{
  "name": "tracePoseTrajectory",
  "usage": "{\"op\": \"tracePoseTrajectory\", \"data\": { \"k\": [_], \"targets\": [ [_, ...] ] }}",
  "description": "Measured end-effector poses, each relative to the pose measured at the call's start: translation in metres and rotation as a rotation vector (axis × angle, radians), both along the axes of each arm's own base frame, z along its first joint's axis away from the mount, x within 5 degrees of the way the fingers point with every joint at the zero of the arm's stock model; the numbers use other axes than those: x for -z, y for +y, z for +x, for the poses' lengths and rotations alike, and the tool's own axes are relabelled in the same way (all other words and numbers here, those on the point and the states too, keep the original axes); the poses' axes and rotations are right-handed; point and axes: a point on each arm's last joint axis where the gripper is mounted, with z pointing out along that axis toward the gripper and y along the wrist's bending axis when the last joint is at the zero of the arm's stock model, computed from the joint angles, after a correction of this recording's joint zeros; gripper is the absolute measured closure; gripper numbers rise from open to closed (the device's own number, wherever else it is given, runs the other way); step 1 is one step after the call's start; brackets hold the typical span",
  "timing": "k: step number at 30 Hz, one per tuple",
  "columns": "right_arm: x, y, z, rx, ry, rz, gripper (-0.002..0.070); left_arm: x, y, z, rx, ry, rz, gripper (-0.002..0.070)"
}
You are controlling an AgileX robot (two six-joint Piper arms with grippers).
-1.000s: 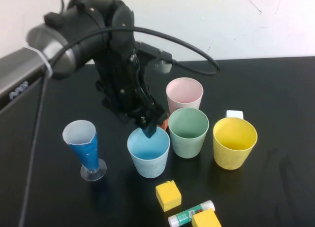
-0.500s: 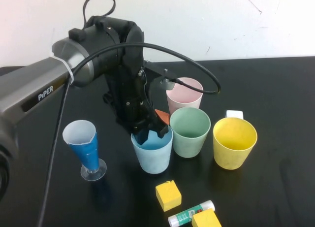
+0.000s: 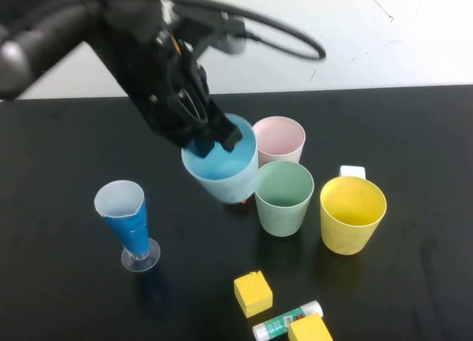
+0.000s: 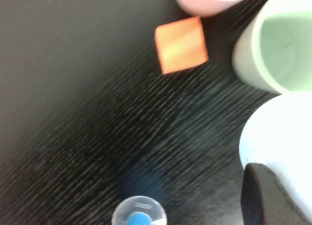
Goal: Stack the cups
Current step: Place the blue cup on the green cup, then pick up the pink cup
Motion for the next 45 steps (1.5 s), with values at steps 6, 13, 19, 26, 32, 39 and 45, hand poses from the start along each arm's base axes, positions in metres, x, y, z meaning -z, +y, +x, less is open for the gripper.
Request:
{"op": "tracePoseTrajectory", "data": {
  "k": [6,13,19,26,32,39,45],
  "targets": [
    [0.0,0.0,0.0,0.0,0.0,0.0,0.0679,-0.02,-0.001,-0.012,0.005,-0.037,-0.107,0.0669],
    [0.0,0.0,0.0,-0.002,-0.001,-0.008,0.0679,-0.004,-0.019,0.008,-0.007,-0.039,-0.212,0.0669],
    [0.0,0.0,0.0,-0.004,-0.002,-0.014,0.0679,0.033,-0.031,0.029,-0.009,0.031,-0.188,0.0669],
    [0.0,0.0,0.0,-0.004,-0.002,-0.016,0.0679,0.053,-0.038,0.041,-0.016,0.041,-0.179,0.0663],
    [-0.001,0.0,0.0,0.0,-0.015,-0.017,0.0679,0.053,-0.038,0.043,-0.019,0.028,-0.185,0.0505],
    [-0.002,0.001,0.0,-0.002,-0.016,0.016,0.0679,0.045,-0.036,0.04,-0.015,0.004,-0.188,0.034],
    [-0.035,0.003,-0.005,-0.051,-0.097,-0.056,0.0679,-0.008,-0.015,0.017,-0.004,-0.18,-0.18,0.0576]
  ]
}}
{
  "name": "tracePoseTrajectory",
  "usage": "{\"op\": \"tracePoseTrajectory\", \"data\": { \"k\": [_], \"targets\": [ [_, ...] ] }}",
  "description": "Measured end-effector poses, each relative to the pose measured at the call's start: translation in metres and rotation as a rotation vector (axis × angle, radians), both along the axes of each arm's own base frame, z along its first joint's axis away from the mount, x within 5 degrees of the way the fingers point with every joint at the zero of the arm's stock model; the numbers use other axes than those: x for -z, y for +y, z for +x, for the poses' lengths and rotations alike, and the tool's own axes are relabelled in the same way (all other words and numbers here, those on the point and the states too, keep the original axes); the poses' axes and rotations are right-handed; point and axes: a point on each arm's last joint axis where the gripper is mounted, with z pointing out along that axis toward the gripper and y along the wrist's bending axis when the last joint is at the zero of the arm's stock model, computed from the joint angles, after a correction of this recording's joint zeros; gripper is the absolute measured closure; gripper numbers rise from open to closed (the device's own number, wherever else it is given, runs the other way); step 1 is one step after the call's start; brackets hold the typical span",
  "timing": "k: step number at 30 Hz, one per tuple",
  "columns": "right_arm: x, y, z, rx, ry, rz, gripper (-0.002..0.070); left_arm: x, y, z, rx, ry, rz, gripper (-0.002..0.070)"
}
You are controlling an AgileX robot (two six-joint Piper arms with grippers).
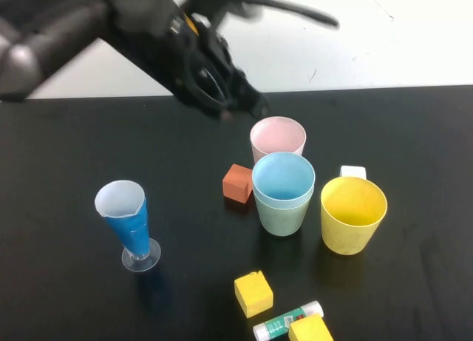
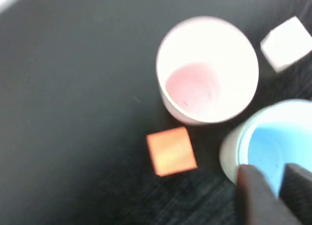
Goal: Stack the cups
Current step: Pick up the pink cup
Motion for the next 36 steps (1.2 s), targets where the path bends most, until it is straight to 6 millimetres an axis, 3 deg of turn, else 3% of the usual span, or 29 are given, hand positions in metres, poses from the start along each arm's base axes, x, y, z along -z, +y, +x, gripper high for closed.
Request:
{"op": "tracePoseTrajectory", "data": {
  "k": [3,7,10,18,21,25,30,36],
  "targets": [
    [-0.036,0.0,-0.004,-0.013,-0.084,-0.068,0.0679,-0.025,0.015,-0.021,-0.013,-0.105,-0.013,0.0645],
    [-0.072,0.003,0.008,-0.057,-0.008,-0.125,0.0679,-0.035,0.035,-0.055,-0.024,-0.167,-0.033,0.0667],
    [-0.099,0.007,0.024,-0.13,0.071,-0.254,0.0679,-0.021,0.052,-0.086,-0.028,-0.158,-0.026,0.0671],
    [-0.158,0.014,0.085,-0.341,0.189,-0.56,0.0679,0.041,0.095,-0.158,-0.097,-0.141,-0.042,0.0673],
    [-0.171,0.015,0.111,-0.389,0.198,-0.636,0.0679,0.062,0.108,-0.182,-0.106,-0.142,-0.045,0.0673],
    [-0.185,0.015,0.143,-0.366,0.153,-0.655,0.0679,0.074,0.119,-0.203,-0.126,-0.161,-0.076,0.0673],
    [-0.193,0.021,0.17,-0.399,0.116,-0.587,0.0679,0.077,0.128,-0.218,-0.134,-0.197,-0.105,0.0673],
    [-0.196,0.033,0.205,-0.597,0.206,-0.572,0.0679,0.077,0.131,-0.224,-0.13,-0.198,-0.095,0.0673]
  ]
}}
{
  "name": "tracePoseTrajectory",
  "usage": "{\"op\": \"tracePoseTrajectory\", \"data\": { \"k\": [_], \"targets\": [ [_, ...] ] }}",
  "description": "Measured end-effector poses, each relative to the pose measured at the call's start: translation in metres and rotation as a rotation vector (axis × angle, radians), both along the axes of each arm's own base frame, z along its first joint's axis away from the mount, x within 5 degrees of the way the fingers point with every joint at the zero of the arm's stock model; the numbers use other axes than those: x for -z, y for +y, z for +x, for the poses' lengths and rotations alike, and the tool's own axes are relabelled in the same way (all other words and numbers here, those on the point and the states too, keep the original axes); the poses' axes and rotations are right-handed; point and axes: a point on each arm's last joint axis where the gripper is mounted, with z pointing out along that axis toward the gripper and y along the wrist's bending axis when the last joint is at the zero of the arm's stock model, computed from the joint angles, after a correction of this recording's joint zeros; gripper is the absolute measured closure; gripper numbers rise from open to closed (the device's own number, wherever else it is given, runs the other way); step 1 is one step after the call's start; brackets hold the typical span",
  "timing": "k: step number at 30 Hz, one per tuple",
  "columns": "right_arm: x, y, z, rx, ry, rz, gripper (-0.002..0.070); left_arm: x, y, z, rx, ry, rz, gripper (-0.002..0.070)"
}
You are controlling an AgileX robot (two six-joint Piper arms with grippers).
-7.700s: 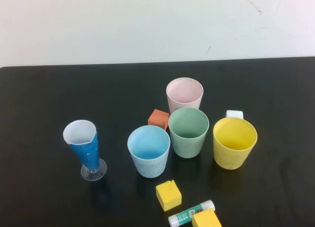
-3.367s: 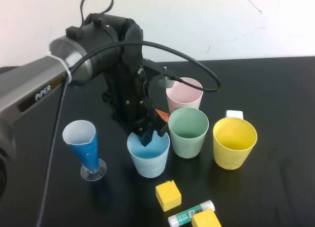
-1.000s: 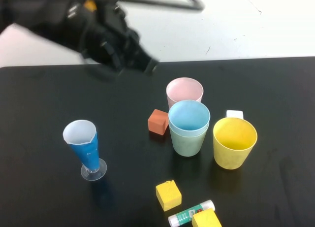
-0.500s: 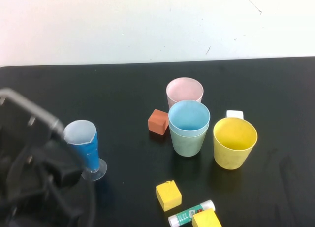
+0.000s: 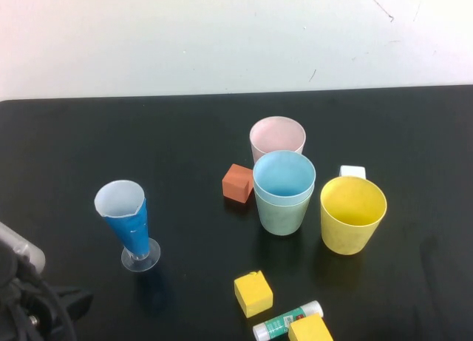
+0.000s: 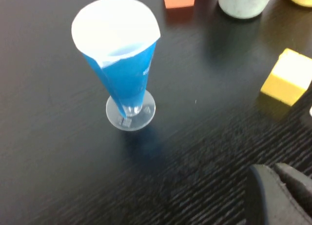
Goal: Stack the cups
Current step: Pick up the pink cup
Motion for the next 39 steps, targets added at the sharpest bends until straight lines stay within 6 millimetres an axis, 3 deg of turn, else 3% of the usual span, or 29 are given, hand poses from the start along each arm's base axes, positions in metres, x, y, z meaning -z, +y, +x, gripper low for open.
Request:
{"op": "tracePoseTrajectory", "data": {
  "k": [6,16,25,28,33,35,39],
  "targets": [
    [-0.008,0.016,0.037,-0.174,0.106,-0.037,0.0679,0.002,0.002,-0.001,0.001,0.012,0.03,0.0673],
    [0.0,0.099,0.092,-0.433,0.086,-0.22,0.0679,0.004,0.003,-0.002,0.009,0.028,0.053,0.0673],
    [0.069,0.146,0.15,-0.429,0.218,-0.211,0.0655,0.004,0.004,-0.001,0.008,0.02,0.072,0.0673],
    [0.1,0.153,0.165,-0.399,0.289,-0.199,0.0556,0.004,0.004,-0.001,0.007,0.018,0.075,0.0673],
    [0.131,0.157,0.179,-0.379,0.337,-0.199,0.0246,0.004,0.004,-0.001,0.008,0.016,0.079,0.0673],
    [0.135,0.158,0.182,-0.366,0.328,-0.195,0.018,0.004,0.004,-0.001,0.007,0.015,0.081,0.0673],
    [0.134,0.159,0.189,-0.316,0.283,-0.171,0.0143,0.004,0.004,-0.001,0.007,0.015,0.082,0.0674]
  ]
}}
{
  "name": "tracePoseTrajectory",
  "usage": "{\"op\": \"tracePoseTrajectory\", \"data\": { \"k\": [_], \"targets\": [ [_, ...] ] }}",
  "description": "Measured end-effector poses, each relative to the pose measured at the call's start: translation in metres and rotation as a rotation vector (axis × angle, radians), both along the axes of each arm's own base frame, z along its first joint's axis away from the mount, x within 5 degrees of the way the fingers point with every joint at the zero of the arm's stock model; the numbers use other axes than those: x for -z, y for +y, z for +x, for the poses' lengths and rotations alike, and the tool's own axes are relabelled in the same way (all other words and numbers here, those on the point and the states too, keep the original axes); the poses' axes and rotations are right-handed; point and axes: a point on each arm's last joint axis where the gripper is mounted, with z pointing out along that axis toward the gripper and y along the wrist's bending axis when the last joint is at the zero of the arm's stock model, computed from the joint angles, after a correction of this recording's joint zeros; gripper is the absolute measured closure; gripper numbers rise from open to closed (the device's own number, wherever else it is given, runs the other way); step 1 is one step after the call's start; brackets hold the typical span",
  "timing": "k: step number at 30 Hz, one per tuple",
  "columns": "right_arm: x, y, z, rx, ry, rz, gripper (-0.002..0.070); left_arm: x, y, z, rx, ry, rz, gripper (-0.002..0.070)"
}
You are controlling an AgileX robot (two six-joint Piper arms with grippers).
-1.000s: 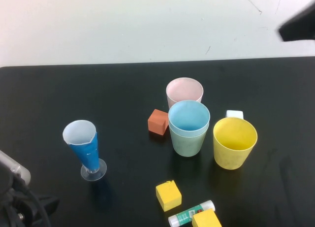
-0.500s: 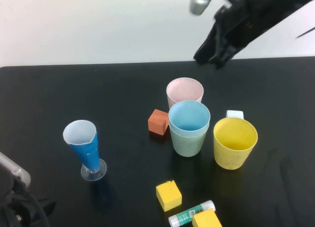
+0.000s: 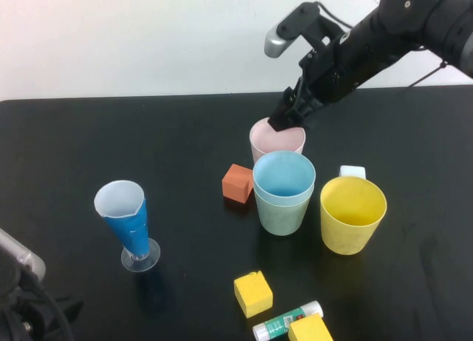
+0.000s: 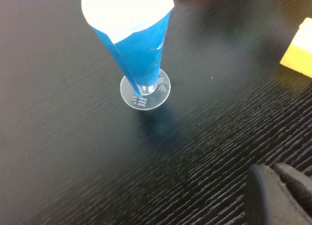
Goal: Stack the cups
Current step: Pick up the pink cup
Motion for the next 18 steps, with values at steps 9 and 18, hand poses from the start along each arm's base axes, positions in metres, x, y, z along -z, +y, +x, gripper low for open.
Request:
{"op": "tracePoseTrajectory", "data": {
  "k": [9,18],
  "targets": [
    [0.023,0.002,0.005,-0.005,0.06,-0.02,0.0147,0.0,0.0,0.0,0.0,-0.004,0.0,0.0674],
    [0.034,-0.001,0.007,0.029,0.13,-0.046,0.0567,0.0,0.0,0.0,0.0,-0.004,-0.001,0.0674]
  ]
}}
